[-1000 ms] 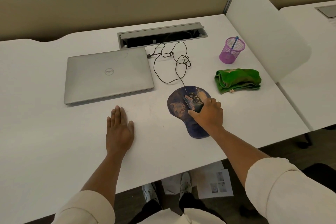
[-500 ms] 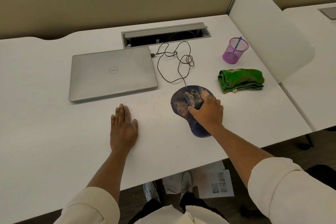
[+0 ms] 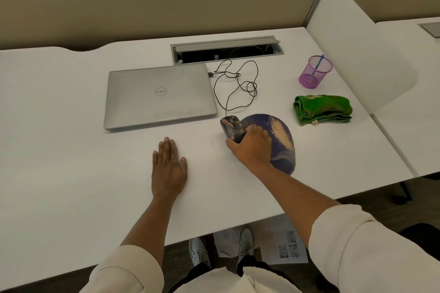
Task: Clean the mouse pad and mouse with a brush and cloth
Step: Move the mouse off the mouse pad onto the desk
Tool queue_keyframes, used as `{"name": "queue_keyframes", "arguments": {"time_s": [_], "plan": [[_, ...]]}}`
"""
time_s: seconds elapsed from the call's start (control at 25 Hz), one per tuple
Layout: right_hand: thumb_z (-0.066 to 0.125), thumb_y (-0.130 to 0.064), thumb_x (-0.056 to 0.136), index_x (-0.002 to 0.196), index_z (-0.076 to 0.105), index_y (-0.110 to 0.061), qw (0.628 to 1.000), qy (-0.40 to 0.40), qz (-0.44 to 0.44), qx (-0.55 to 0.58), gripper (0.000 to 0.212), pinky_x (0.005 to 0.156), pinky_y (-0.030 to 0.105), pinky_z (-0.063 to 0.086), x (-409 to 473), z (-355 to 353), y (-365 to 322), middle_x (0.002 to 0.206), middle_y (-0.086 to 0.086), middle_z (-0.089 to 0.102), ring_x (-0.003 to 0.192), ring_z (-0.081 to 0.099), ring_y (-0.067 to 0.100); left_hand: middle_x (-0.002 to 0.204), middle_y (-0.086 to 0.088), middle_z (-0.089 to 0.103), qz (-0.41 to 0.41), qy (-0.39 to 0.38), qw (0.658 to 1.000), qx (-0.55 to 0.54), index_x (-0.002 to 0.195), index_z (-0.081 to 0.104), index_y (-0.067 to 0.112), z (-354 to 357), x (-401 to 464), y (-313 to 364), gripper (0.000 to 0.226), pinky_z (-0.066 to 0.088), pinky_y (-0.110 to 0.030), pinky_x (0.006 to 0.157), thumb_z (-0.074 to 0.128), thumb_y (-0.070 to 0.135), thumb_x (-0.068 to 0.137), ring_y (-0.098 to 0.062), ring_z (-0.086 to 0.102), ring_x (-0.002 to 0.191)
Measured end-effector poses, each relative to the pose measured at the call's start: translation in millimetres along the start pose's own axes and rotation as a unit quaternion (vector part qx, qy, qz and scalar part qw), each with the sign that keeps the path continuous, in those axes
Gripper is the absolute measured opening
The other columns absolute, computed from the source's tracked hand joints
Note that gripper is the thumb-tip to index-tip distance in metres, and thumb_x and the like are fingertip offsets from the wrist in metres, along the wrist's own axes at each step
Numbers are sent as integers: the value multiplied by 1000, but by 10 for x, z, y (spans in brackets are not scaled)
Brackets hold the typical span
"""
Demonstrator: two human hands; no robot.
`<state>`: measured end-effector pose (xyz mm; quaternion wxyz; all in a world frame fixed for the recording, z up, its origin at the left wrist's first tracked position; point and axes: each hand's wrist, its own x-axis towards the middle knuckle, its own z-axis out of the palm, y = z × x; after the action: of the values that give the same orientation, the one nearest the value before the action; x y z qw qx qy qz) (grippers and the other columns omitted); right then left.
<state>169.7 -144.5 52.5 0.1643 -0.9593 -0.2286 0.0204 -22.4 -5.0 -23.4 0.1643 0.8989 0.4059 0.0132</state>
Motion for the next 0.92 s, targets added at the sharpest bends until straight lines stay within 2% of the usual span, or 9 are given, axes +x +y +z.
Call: {"name": "queue_keyframes", "arguments": {"time_s": [0.32, 0.52, 0.92], "plan": [[63, -62, 73, 111, 58, -6, 1000, -8, -11, 15, 68, 86, 43, 51, -292, 258, -568, 106, 10, 61, 100, 56, 27, 171, -10, -3, 7, 6, 1000, -10, 162, 2, 5, -15, -46, -101, 68, -6, -38, 128, 32, 32, 107, -22, -5, 158], [64, -61, 72, 112, 58, -5, 1000, -15, -12, 16, 68, 87, 41, 48, -452, 440, -841, 107, 10, 63, 102, 56, 27, 171, -9, -6, 6, 2, 1000, -7, 162, -1, 7, 5, -34, -123, 69, -6, -38, 128, 30, 34, 107, -21, -8, 158], [66, -61, 75, 120, 55, -7, 998, -42, 30, 26, 72, 91, 39, 51, -516, 618, -912, 115, 10, 61, 108, 55, 26, 171, -8, -7, 9, 8, 1000, -15, 162, -2, 8, 31, -31, -140, 71, -6, -38, 128, 31, 36, 106, -20, -10, 157]]}}
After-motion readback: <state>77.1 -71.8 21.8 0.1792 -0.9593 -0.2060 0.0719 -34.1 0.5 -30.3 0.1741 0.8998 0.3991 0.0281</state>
